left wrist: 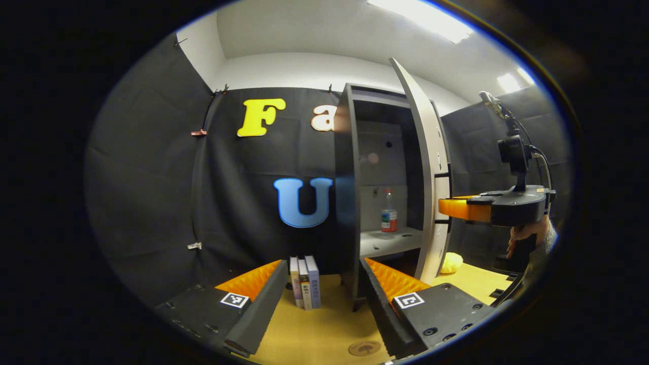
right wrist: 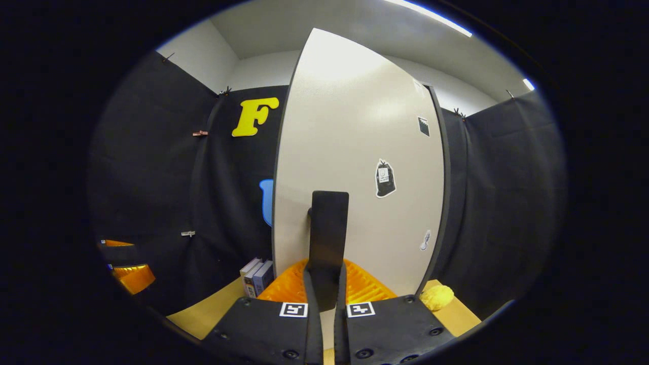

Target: Open the cabinet door with the right hand, grasp the bottle in the cabinet with the left hand and place it on the coaster, then close the cabinet door with the right hand.

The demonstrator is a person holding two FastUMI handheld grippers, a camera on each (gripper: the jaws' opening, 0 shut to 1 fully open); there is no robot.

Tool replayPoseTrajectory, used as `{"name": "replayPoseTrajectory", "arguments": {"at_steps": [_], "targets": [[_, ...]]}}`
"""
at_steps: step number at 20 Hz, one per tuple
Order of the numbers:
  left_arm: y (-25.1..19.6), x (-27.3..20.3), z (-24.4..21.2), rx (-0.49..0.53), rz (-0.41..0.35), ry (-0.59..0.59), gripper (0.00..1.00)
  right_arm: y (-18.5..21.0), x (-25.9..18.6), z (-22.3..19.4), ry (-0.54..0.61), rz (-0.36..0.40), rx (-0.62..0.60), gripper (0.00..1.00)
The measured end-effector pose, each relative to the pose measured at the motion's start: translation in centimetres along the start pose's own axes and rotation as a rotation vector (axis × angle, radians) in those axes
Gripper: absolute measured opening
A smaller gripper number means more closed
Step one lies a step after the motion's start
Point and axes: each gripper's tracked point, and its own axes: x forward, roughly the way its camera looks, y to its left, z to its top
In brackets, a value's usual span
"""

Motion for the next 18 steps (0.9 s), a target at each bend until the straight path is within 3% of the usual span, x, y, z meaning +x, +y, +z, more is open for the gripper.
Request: {"name": "replayPoseTrajectory", "arguments": {"at_steps": [10, 17, 18], "targets": [[-7.2, 1.8, -1.0, -0.027, -0.223, 0.022, 0.89, -8.0, -6.8, 0.1, 0.024, -0.181, 0.007, 0.12], [-14.0, 5.3, -1.3, -0.056, -0.335, 0.049, 0.89, -13.1, -9.3, -0.4, 0.067, -0.243, -0.053, 0.11], [-14.9, 5.8, -1.0, -0.057, -0.341, 0.049, 0.84, -14.0, -9.5, -0.4, 0.075, -0.242, -0.044, 0.11]]}}
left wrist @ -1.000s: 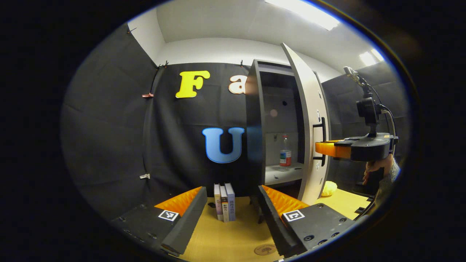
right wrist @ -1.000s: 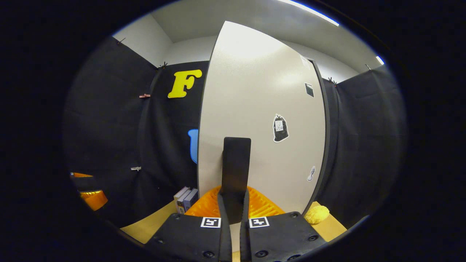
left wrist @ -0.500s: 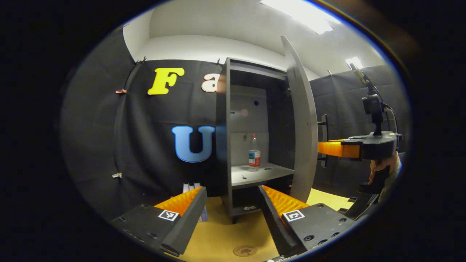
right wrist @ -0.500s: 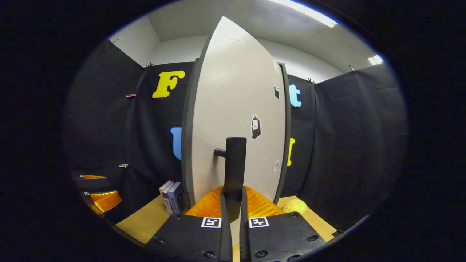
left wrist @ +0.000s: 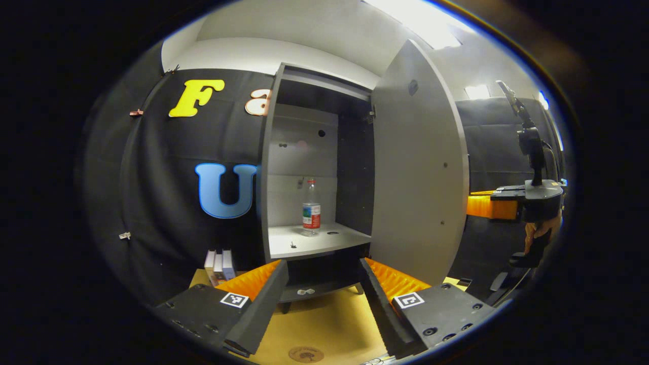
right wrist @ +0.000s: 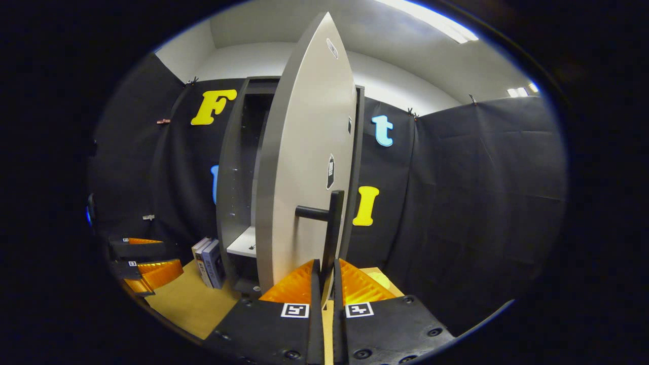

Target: Open the cabinet door with the right hand, grasp the bottle in the cabinet with the left hand and place it on the coaster, then close the cabinet door with the right hand.

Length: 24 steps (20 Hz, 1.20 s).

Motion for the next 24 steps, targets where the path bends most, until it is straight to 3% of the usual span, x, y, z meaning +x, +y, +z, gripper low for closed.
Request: {"name": "replayPoseTrajectory", "arguments": {"at_steps": [1, 13, 21, 24], "targets": [[-0.5, 0.8, 0.0, 0.0, -0.005, -0.001, 0.89, -0.8, 0.1, -0.3, 0.015, 0.0, 0.012, 0.11], [-5.1, 11.4, 1.2, 0.037, 0.014, -0.02, 0.89, -9.9, 0.7, -2.1, 0.044, 0.082, 0.162, 0.05], [-2.6, 18.2, 3.5, 0.1, 0.101, -0.095, 0.89, -11.4, 0.7, -2.3, 0.023, 0.155, 0.174, 0.06], [-1.0, 20.9, 4.8, 0.109, 0.142, -0.12, 0.89, -11.3, 0.4, -2.4, 0.019, 0.164, 0.177, 0.11]]}}
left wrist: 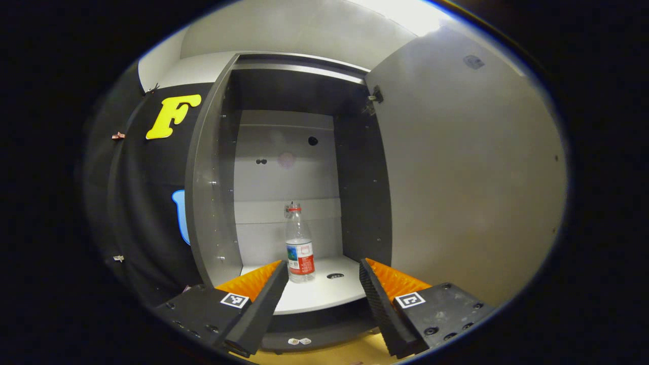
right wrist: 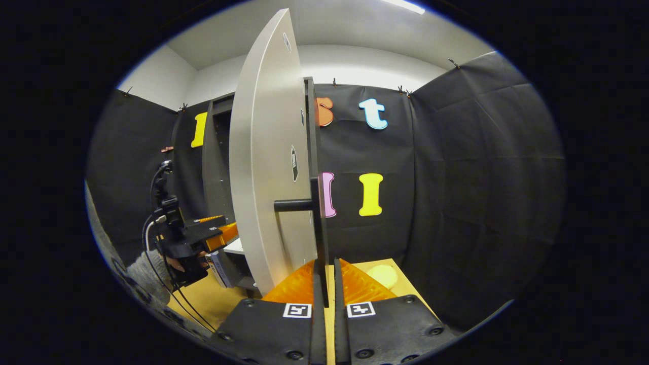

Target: Open the cabinet door with the right hand, grasp the bottle in the cabinet with the left hand and place it on the coaster, then close the cabinet door with the right hand.

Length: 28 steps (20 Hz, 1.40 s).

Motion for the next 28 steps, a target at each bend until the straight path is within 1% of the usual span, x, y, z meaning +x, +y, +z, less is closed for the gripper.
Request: {"name": "replayPoseTrajectory", "arguments": {"at_steps": [1, 2, 3, 4, 6, 8, 9, 10, 11, 12, 13, 14, 16, 17, 18, 21, 25, 27, 28], "targets": [[0.4, 1.0, 0.2, 0.009, 0.013, -0.01, 0.9, -0.2, -0.7, 0.4, -0.011, -0.001, 0.002, 0.14], [0.6, 1.9, 0.4, 0.016, 0.017, -0.014, 0.92, -0.6, -1.1, 0.8, -0.026, -0.001, 0.008, 0.21], [0.6, 2.7, 0.2, 0.019, 0.017, -0.015, 0.92, -1.0, -1.8, 1.0, -0.036, -0.001, 0.022, 0.25], [0.6, 3.5, 0.0, 0.017, 0.018, -0.01, 0.93, -1.1, -2.3, 1.2, -0.041, 0.005, 0.045, 0.31], [0.7, 5.4, -0.4, 0.006, 0.006, -0.003, 0.93, -1.5, -3.5, 1.6, -0.051, -0.004, 0.078, 0.37], [1.8, 7.5, -1.2, -0.001, 0.029, 0.01, 0.93, -3.4, -4.5, 1.6, -0.067, -0.076, 0.059, 0.42], [2.3, 8.4, -2.0, -0.001, 0.043, 0.025, 0.97, -4.9, -5.0, 1.2, -0.061, -0.126, 0.045, 0.42], [2.9, 9.3, -2.4, 0.002, 0.054, 0.039, 0.99, -6.4, -5.4, 0.9, -0.052, -0.173, 0.039, 0.54], [3.4, 10.3, -2.8, 0.011, 0.053, 0.043, 0.96, -7.7, -6.0, 0.7, -0.043, -0.223, 0.036, 0.66], [3.8, 11.2, -3.1, 0.015, 0.053, 0.043, 0.99, -9.6, -6.1, 0.4, -0.033, -0.281, 0.034, 0.77], [3.9, 12.1, -3.5, 0.013, 0.048, 0.047, 0.96, -11.4, -5.9, 0.2, -0.026, -0.331, 0.032, 0.81], [4.0, 12.8, -3.7, 0.009, 0.047, 0.051, 0.96, -12.7, -5.9, 0.3, -0.026, -0.371, 0.03, 0.88], [4.2, 14.5, -4.5, -0.004, 0.043, 0.064, 0.96, -14.8, -5.2, 0.9, -0.055, -0.411, 0.019, 0.98], [4.4, 15.2, -5.0, -0.005, 0.045, 0.071, 0.99, -15.4, -5.0, 1.3, -0.073, -0.421, 0.014, 0.98], [4.6, 15.9, -5.3, -0.002, 0.047, 0.075, 0.96, -15.9, -4.4, 1.5, -0.087, -0.429, 0.009, 0.98], [4.7, 18.2, -6.6, -0.003, 0.049, 0.097, 0.96, -17.5, -2.9, 1.9, -0.096, -0.445, 0.003, 0.98], [6.6, 20.9, -7.3, -0.086, 0.089, 0.112, 0.96, -18.9, -1.5, 1.0, -0.064, -0.47, 0.026, 0.97], [7.3, 21.8, -7.0, -0.096, 0.097, 0.104, 0.96, -19.5, -1.1, 0.5, -0.046, -0.482, 0.027, 0.97], [7.6, 22.2, -7.1, -0.093, 0.096, 0.104, 0.99, -19.6, -0.9, 0.4, -0.039, -0.482, 0.028, 0.97]]}}
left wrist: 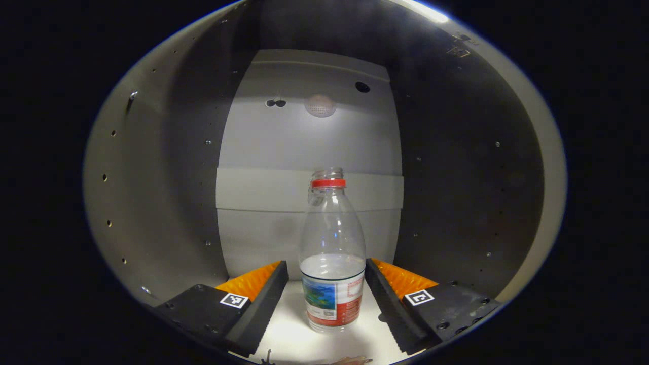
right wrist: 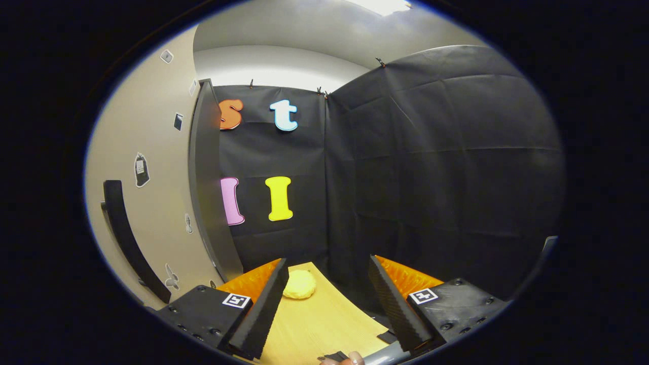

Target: Open the cabinet door with the right hand, grasp the bottle in the cabinet with the left hand and place it on the coaster, then close the cabinet door with the right hand.

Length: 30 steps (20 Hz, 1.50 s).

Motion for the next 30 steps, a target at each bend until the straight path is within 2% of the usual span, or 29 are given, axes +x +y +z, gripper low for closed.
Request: {"name": "replayPoseTrajectory", "arguments": {"at_steps": [1, 4, 8, 10, 12, 16, 22, 30], "targets": [[0.1, 0.4, 0.0, 0.009, -0.003, 0.0, 0.96, 0.2, 0.3, -0.2, 0.007, 0.002, -0.001, 0.97], [-0.8, 1.2, -0.1, 0.042, -0.031, 0.003, 0.96, 0.7, 0.8, -0.8, 0.033, 0.015, -0.01, 0.97], [-2.1, 2.3, -1.0, 0.017, -0.067, 0.021, 0.96, 0.8, 0.8, -1.5, 0.049, 0.016, -0.047, 0.98], [-2.9, 1.4, -0.7, -0.006, -0.095, 0.023, 0.78, 1.1, 0.4, -1.5, 0.046, 0.025, -0.053, 0.98], [-2.9, 0.7, 0.1, 0.006, -0.107, 0.008, 0.77, 1.1, -0.1, -1.4, 0.04, 0.021, -0.059, 0.98], [-3.3, -3.3, 2.5, 0.075, -0.133, -0.032, 0.77, 1.5, -2.2, -1.3, 0.026, 0.016, -0.042, 0.97], [-2.1, -11.1, 3.4, 0.081, -0.172, -0.037, 0.76, 3.6, -7.6, 0.6, -0.031, 0.039, -0.041, 0.98], [1.6, -22.8, 1.8, 0.157, -0.195, -0.028, 0.77, 9.7, -15.9, 1.5, -0.066, 0.11, -0.058, 0.97]]}}
